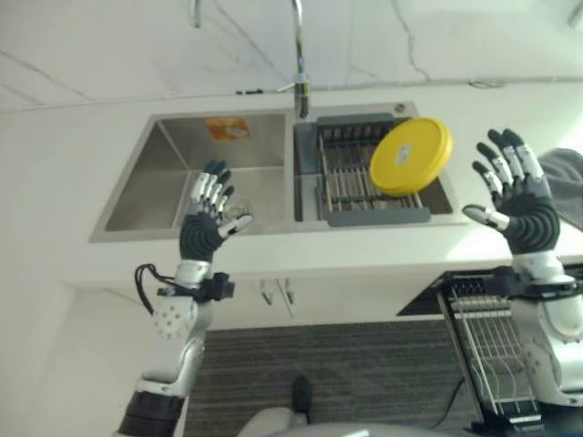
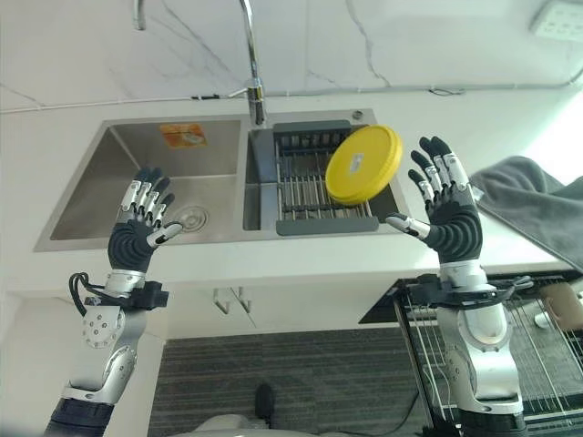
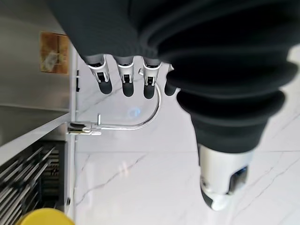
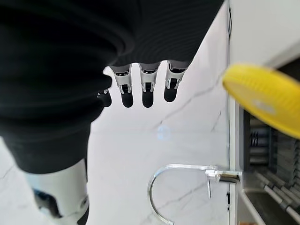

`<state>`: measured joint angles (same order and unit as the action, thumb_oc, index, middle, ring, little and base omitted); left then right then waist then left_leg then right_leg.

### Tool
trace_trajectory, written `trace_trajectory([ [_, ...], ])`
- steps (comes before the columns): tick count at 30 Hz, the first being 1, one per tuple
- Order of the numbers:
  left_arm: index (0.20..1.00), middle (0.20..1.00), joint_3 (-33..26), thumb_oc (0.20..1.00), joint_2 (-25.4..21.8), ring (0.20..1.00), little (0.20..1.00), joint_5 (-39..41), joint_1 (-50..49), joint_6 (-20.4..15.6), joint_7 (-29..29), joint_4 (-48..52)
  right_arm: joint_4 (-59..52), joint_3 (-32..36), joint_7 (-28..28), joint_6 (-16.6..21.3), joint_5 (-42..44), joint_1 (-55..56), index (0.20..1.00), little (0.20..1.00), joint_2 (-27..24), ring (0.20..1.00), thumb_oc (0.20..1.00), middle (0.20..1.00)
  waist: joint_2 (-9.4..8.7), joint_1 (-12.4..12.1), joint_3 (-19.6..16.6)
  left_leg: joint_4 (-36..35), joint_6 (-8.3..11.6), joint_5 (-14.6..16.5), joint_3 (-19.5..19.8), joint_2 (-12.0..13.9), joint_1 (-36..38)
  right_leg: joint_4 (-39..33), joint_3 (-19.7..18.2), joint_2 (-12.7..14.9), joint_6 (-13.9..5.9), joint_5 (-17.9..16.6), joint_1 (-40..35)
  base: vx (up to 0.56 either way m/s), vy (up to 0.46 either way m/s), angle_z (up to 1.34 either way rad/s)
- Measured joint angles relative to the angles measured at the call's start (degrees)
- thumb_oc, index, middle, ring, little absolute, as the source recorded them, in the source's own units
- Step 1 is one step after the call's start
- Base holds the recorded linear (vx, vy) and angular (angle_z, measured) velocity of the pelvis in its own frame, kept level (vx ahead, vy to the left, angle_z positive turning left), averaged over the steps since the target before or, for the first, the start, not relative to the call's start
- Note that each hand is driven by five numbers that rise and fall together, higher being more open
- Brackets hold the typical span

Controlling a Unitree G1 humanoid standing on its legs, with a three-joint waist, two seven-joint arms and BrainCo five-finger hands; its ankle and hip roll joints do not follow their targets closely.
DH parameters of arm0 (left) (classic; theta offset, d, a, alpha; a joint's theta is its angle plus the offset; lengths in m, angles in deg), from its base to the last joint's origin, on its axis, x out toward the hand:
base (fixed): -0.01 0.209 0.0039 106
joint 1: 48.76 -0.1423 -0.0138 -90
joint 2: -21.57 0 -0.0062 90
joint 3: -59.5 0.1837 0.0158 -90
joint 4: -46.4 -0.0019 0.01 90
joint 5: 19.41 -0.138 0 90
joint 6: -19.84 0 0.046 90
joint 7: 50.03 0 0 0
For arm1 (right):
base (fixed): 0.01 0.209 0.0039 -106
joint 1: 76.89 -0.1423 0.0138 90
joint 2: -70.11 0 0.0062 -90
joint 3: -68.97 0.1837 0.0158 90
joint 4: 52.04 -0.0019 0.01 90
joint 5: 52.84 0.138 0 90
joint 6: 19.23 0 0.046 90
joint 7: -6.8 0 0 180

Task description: Place the dishes in the dishwasher.

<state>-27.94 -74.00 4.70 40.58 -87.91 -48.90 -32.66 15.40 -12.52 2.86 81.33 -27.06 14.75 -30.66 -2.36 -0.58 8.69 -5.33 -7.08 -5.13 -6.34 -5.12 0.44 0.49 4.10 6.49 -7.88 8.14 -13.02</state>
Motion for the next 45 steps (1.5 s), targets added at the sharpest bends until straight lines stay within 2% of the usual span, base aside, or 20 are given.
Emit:
trace_trajectory([
  [4,1.0,1.0,-0.5,1.0,-0.1,1.0,1.0,0.0,0.0,0.6,-0.6,0.3,0.0,0.4,0.0,0.1,-0.2,0.0,1.0,1.0,0.5,1.0,1.0,1.0,0.2,0.1,-0.1,0.0,0.34,1.3,1.2,0.2,0.9,4.0,0.0,-0.4,-0.41,0.4,0.7,0.11,0.187,0.12],
  [7,1.0,1.0,-0.4,1.0,-0.1,1.0,1.0,0.0,0.0,2.0,-1.4,0.5,0.0,0.6,0.5,0.4,-1.1,0.2,1.0,1.0,1.6,1.0,1.0,1.0,0.37,0.0,-0.2,0.0,-0.32,2.3,2.6,0.6,1.0,12.8,-0.2,-0.8,-0.74,0.8,5.1,0.1,0.221,0.11],
  [8,1.0,1.0,-0.4,1.0,0.0,1.0,1.0,0.0,-0.2,2.4,-1.5,0.5,0.0,0.7,0.7,0.4,-1.1,0.2,1.0,1.0,2.7,1.0,1.0,1.0,0.46,0.0,-0.2,0.0,-0.36,2.5,2.8,0.6,1.1,17.2,-0.2,-0.9,-0.73,0.8,7.2,0.09,0.245,0.08],
  [10,1.0,1.0,-0.4,1.0,0.0,1.0,1.0,0.0,-0.5,3.0,-1.8,0.6,0.0,0.6,0.7,0.5,-1.2,0.5,1.0,1.0,3.3,1.0,1.0,1.0,0.37,0.1,-0.4,0.0,-1.28,3.0,3.2,0.2,2.1,31.1,-0.6,0.0,-0.84,0.5,14.0,0.08,0.191,0.05],
  [12,1.0,1.0,-0.3,1.0,0.0,1.0,1.0,-0.1,-0.9,3.1,-2.0,1.2,-0.6,-0.2,0.6,1.2,-1.2,0.9,1.0,1.0,3.2,1.0,1.0,1.0,0.49,0.4,-0.7,0.0,-1.88,3.4,3.4,-0.4,2.7,39.6,-1.8,0.3,-0.58,2.7,19.7,0.08,0.083,0.06],
  [13,1.0,1.0,-0.4,1.0,-0.2,1.0,1.0,-0.3,-1.1,3.1,-1.9,2.4,-0.7,-1.1,0.5,1.3,-1.2,0.9,1.0,1.0,3.2,1.0,1.0,1.0,0.64,0.4,-0.7,0.0,-1.55,3.9,3.3,-0.3,2.8,39.1,-1.4,0.1,-0.36,4.0,22.1,0.06,0.014,0.05],
  [14,1.0,1.0,-0.3,1.0,-0.6,1.0,1.0,-0.4,-0.7,3.1,-1.9,2.8,-0.7,-1.6,0.3,1.2,-1.2,1.0,1.0,1.0,3.0,1.0,1.0,1.0,0.79,0.7,-0.7,0.0,-1.31,3.4,3.3,-0.2,2.9,35.0,-0.1,0.1,0.22,4.8,23.6,0.05,-0.033,0.03],
  [16,1.0,1.0,-0.5,1.0,-1.7,1.0,1.0,-0.4,-0.3,3.1,-1.7,2.8,-0.6,-1.6,-0.2,1.2,-1.1,1.0,1.0,1.0,1.5,1.0,1.0,1.0,1.09,1.4,-0.9,0.0,-1.25,3.4,3.1,-0.1,3.5,22.3,1.4,0.0,1.13,3.5,24.4,0.05,-0.086,0.13],
  [18,1.0,1.0,-0.4,1.0,-1.8,1.0,1.0,-0.4,-0.2,3.1,-1.2,2.6,-0.5,-1.0,-0.5,1.3,-1.0,0.9,1.0,1.0,1.2,1.0,1.0,1.0,1.2,1.9,-1.1,0.0,-0.88,3.7,3.0,-0.1,3.7,12.6,1.3,1.0,0.2,-1.1,24.6,0.01,-0.149,0.1],
  [19,1.0,1.0,-0.3,1.0,-1.8,1.0,1.0,-0.4,-0.2,3.1,-0.8,2.4,-0.5,-1.0,-0.6,1.3,-1.0,0.8,1.0,1.0,1.1,1.0,1.0,1.0,1.22,2.0,-1.1,0.0,-0.76,3.8,2.7,-0.1,3.7,7.9,1.1,2.1,-0.47,-4.8,24.4,0.03,-0.211,-0.03],
  [21,1.0,1.0,-0.1,1.0,-1.8,1.0,1.0,-0.4,-0.3,3.2,-0.1,2.4,-0.5,-1.1,-0.6,1.1,-1.0,0.5,1.0,1.0,1.0,1.0,1.0,1.0,1.1,2.1,-1.2,0.0,-0.2,4.1,2.6,0.0,3.9,2.8,1.1,4.3,-0.93,-10.0,24.3,0.08,-0.28,-0.08],
  [23,1.0,1.0,-0.2,1.0,-1.8,1.0,1.0,-0.5,-0.6,3.1,0.3,2.4,-0.5,-1.2,-0.5,1.1,-0.9,0.1,1.0,1.0,1.0,1.0,1.0,1.0,0.52,1.9,-1.5,0.0,0.78,4.7,2.6,0.3,4.7,-1.8,1.5,5.8,-1.25,-14.0,22.1,0.05,-0.292,-0.13],
  [25,1.0,1.0,-0.2,1.0,-1.8,1.0,1.0,-0.5,-0.6,3.1,0.5,2.4,-0.3,-1.2,-0.5,1.1,-0.9,0.1,1.0,1.0,1.0,1.0,1.0,1.0,-0.3,2.0,-2.1,0.0,1.71,5.3,2.4,0.5,5.5,-4.0,1.5,6.5,-1.44,-16.2,20.2,0.03,-0.362,-0.03],
  [26,1.0,1.0,-0.2,1.0,-2.2,1.0,1.0,-0.5,-1.1,3.1,0.9,2.5,-0.1,-1.4,-0.6,1.1,-0.9,0.2,1.0,1.0,1.1,1.0,1.0,1.0,-1.82,2.1,-3.0,0.0,3.54,5.8,2.7,0.6,6.5,-4.6,1.4,6.3,-1.15,-18.0,17.0,0.05,-0.37,0.0],
  [27,1.0,1.0,-0.2,1.0,-1.9,1.0,1.0,-0.5,-1.4,3.1,1.1,2.2,0.3,-1.3,-0.6,1.2,-0.9,0.1,1.0,1.0,0.8,1.0,1.0,1.0,-2.03,1.9,-3.4,0.0,4.5,6.2,2.7,1.3,6.9,-5.6,1.2,5.7,-1.04,-18.7,15.7,0.06,-0.353,0.05],
  [28,1.0,1.0,0.1,1.0,-1.5,1.0,1.0,-0.5,-1.6,3.1,1.5,2.4,1.2,-1.2,-0.4,1.0,-0.7,-0.5,1.0,1.0,0.5,1.0,1.0,1.0,-0.95,2.1,-3.5,0.0,5.63,6.4,2.7,3.0,6.9,-5.6,1.4,3.8,-0.82,-18.5,15.1,0.06,-0.213,-0.06],
  [31,1.0,1.0,0.2,1.0,-1.2,1.0,1.0,-0.5,-1.3,3.1,1.6,2.6,1.9,-1.2,-0.1,0.8,0.3,-1.8,1.0,1.0,-0.4,1.0,1.0,1.0,0.72,2.5,-3.7,0.0,8.74,6.0,2.6,8.6,7.0,-5.6,2.7,-1.7,2.91,-17.0,15.1,0.07,-0.272,-0.01],
  [35,1.0,1.0,0.2,1.0,-1.1,1.0,1.0,-0.5,-1.3,3.1,2.1,2.6,1.8,-1.1,0.6,0.1,0.3,-3.2,1.0,1.0,-0.7,1.0,1.0,1.0,1.76,3.2,-3.6,-0.1,9.46,5.7,2.6,11.7,7.4,-5.6,3.0,-5.0,4.62,-15.9,14.3,0.03,-0.149,-0.01],
  [40,1.0,1.0,0.2,1.0,0.1,1.0,1.0,-0.5,-1.2,3.1,2.1,2.6,1.8,-0.9,2.5,-0.4,0.2,-3.0,1.0,1.0,-0.7,1.0,1.0,1.0,5.41,4.1,-3.5,-0.4,9.78,6.5,2.8,13.3,5.8,-5.6,3.7,-6.2,5.1,-15.6,15.5,0.03,-0.074,0.08],
  [45,1.0,1.0,-0.2,1.0,0.1,1.0,1.0,-0.5,-1.2,2.9,1.8,2.6,1.6,1.7,3.3,-3.4,0.2,-1.5,1.0,1.0,-0.9,1.0,1.0,1.0,5.97,4.7,-3.6,-0.4,9.6,6.6,2.5,13.5,5.4,-5.6,4.8,-5.8,5.38,-15.4,15.3,0.04,0.01,0.12],
])
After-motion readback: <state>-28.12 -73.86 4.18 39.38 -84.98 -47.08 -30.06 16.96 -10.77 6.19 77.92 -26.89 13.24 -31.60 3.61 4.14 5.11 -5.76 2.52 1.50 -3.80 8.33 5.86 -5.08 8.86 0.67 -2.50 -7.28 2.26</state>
